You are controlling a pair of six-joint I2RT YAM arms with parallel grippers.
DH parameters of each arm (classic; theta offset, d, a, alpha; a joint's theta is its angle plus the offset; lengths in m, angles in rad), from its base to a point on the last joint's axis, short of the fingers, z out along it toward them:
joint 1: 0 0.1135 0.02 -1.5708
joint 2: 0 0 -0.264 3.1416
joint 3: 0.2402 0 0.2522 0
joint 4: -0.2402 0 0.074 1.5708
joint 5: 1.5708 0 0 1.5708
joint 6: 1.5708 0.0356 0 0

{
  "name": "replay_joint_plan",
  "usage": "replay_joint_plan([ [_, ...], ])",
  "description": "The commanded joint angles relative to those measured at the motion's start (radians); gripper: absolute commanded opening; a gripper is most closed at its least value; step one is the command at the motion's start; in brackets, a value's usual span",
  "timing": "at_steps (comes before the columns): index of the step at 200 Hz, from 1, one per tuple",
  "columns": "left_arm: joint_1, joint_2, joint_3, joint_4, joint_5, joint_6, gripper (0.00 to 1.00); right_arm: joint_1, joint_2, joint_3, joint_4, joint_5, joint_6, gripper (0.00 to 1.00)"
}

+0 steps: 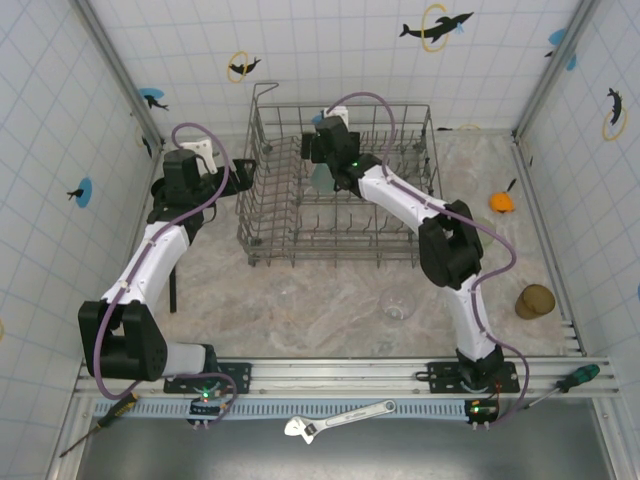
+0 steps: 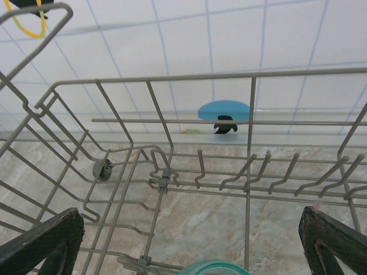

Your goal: Load the cups into the dish rack

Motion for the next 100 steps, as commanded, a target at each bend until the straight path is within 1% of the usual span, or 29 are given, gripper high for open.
replay_joint_plan([
  [1, 0.009, -0.01, -0.006, 0.023, -0.003, -0.014, 0.98, -0.006, -0.063, -0.002, -0.062, 0.017, 0.001, 1.0],
  [46, 0.009, -0.02, -0.008, 0.016, -0.056, -0.013, 0.98, -0.009, -0.132, -0.061, -0.115, 0.002, 0.001, 1.0],
  [100, 0.009, -0.024, -0.008, -0.007, -0.18, -0.018, 0.97, -0.012, -0.29, -0.229, -0.135, -0.009, 0.009, 1.0],
])
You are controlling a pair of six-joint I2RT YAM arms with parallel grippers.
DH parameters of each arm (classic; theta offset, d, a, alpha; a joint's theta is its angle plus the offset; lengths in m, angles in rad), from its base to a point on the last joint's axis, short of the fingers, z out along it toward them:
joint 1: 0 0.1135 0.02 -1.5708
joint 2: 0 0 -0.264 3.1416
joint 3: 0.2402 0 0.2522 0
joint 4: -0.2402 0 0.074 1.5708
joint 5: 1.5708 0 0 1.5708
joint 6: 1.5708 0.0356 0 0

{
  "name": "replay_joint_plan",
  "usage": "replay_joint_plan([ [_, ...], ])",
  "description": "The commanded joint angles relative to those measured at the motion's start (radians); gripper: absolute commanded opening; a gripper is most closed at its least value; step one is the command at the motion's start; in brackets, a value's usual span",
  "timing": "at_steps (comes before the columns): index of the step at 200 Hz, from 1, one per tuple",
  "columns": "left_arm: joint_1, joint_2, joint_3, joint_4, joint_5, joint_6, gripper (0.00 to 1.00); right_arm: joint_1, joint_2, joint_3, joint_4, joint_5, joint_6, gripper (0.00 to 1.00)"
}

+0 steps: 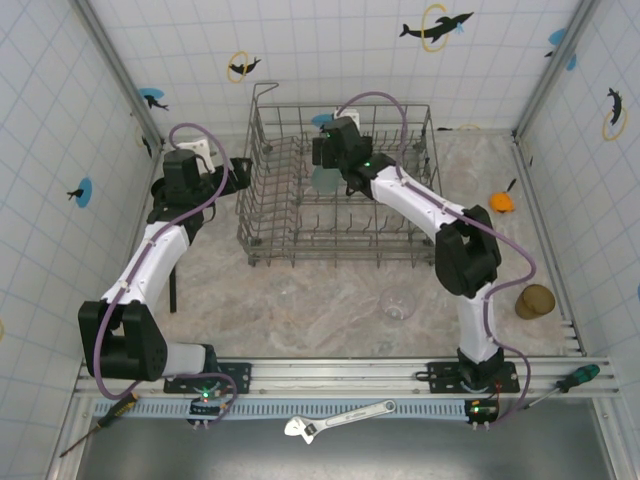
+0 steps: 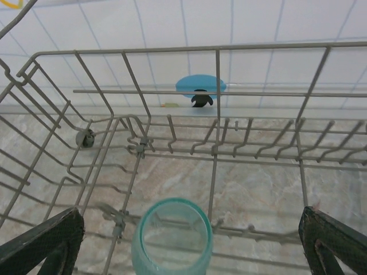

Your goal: Load the cups into the dish rack

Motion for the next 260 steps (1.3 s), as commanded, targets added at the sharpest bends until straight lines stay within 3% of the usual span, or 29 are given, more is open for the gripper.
replay_joint_plan([
  [1, 0.009, -0.024, -0.008, -0.006, -0.086, -0.014, 0.98, -0.006, -0.123, -0.076, -0.02, -0.003, 0.006, 1.0],
  [112, 0.001, 0.018, 0.052, -0.105, -0.255, -0.046, 0.98, -0.04, -0.574, -0.529, -0.073, -0.071, 0.031, 1.0],
  [150, 0.001, -0.053, 0.035, -0.164, -0.294, -0.066, 0.98, -0.085, -0.713, -0.649, -0.107, -0.068, 0.047, 1.0],
  [189, 0.002, -0.105, 0.044, -0.248, -0.291, -0.061, 0.98, -0.192, -0.806, -0.697, -0.202, -0.088, 0.062, 1.0],
  [260, 0.002, -0.198, -0.004, -0.344, -0.173, -0.054, 0.98, -0.439, -0.839, -0.712, -0.403, -0.14, 0.034, 0.99],
])
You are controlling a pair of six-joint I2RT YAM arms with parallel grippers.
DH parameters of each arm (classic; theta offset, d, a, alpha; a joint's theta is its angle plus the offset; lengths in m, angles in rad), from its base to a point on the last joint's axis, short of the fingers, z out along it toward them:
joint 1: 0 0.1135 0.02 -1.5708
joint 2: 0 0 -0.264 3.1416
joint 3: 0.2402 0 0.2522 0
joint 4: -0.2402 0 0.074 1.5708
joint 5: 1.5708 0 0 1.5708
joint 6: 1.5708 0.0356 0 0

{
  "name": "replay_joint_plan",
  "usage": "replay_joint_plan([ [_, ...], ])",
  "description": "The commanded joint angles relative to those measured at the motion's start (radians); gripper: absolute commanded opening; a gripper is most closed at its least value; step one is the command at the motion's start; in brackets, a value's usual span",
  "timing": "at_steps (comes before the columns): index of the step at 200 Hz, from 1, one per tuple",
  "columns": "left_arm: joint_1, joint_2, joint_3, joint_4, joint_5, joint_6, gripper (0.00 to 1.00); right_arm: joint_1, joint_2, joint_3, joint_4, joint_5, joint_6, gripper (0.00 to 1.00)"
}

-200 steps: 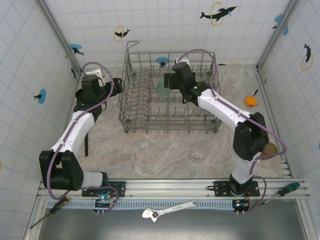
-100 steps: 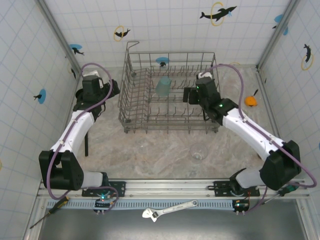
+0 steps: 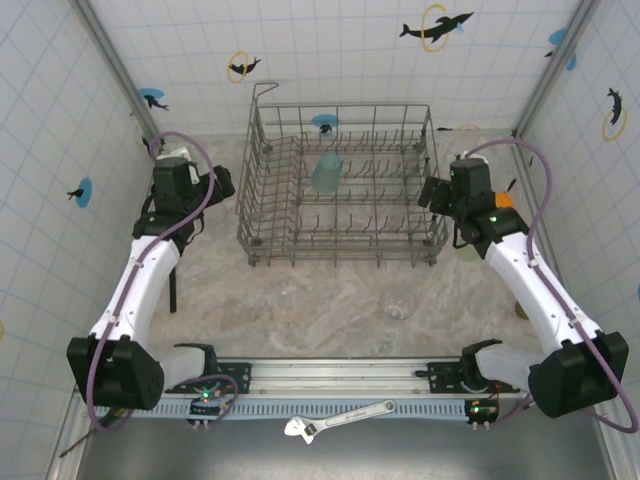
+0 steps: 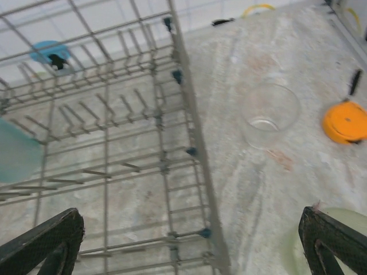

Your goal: Load the cups into the dish rack

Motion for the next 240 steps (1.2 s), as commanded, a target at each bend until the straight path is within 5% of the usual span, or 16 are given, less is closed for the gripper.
replay_joint_plan([
  [1, 0.002, -0.043, -0.021, -0.067, 0.055, -0.004, 0.98, -0.077, -0.001, -0.019, -0.12, -0.025, -0.017, 0.99],
  [105, 0.002, -0.123, -0.058, -0.127, 0.084, 0.004, 0.98, -0.215, 0.09, -0.078, -0.154, -0.13, -0.043, 0.7],
  [240, 0.001, -0.135, -0.064, -0.125, 0.063, 0.017, 0.98, -0.23, 0.212, -0.117, -0.091, -0.132, -0.055, 0.37],
])
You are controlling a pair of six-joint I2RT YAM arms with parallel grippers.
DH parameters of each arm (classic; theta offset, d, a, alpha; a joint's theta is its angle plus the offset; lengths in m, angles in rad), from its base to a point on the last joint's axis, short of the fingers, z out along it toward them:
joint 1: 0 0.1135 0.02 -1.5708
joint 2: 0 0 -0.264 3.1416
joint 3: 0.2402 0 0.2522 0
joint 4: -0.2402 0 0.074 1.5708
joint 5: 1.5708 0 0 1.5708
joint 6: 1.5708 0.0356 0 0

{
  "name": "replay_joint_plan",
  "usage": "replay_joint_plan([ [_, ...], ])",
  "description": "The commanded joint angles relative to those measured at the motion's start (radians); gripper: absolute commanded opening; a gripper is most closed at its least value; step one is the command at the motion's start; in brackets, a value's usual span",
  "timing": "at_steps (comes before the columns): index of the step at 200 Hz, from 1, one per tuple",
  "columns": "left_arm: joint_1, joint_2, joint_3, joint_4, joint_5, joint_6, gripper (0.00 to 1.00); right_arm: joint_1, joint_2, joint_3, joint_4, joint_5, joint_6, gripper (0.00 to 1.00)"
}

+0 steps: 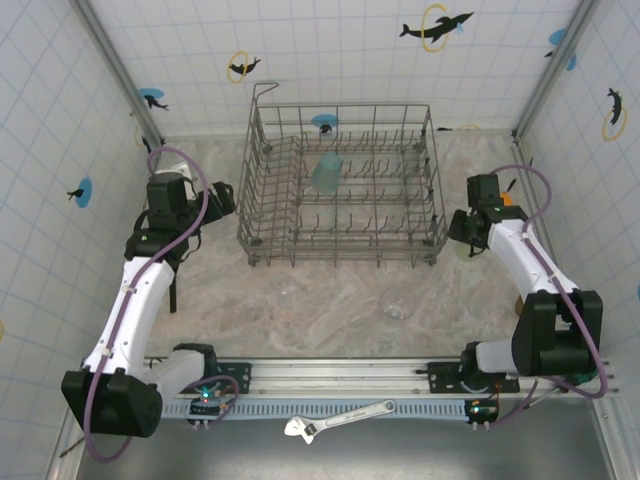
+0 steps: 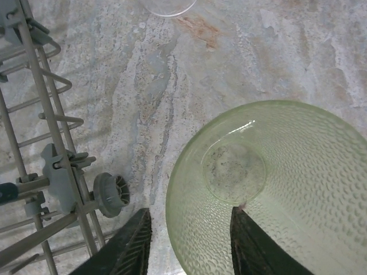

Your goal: Load the cups into the dish rack

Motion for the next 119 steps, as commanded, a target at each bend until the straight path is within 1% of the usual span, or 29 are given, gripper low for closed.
replay_joint_plan([
  [1, 0.001, -0.003, -0.007, -0.014, -0.01, 0.015, 0.98, -0.006, 0.028, -0.004, 0.024, 0.002, -0.002, 0.37],
  [44, 0.002, -0.006, 0.004, -0.023, -0.006, 0.016, 0.97, -0.006, 0.037, -0.005, 0.039, -0.022, -0.002, 0.11],
  [58, 0.002, -0.013, 0.005, -0.026, -0.013, 0.018, 0.98, -0.006, 0.028, -0.013, 0.044, -0.033, -0.002, 0.05],
  [66, 0.002, -0.016, 0.004, -0.029, -0.017, 0.02, 0.98, -0.006, 0.021, -0.021, 0.044, -0.034, -0.002, 0.0],
  [119, 0.002, -0.028, -0.007, -0.039, -0.02, 0.024, 0.98, -0.008, -0.06, -0.001, 0.0, -0.038, -0.008, 0.0],
])
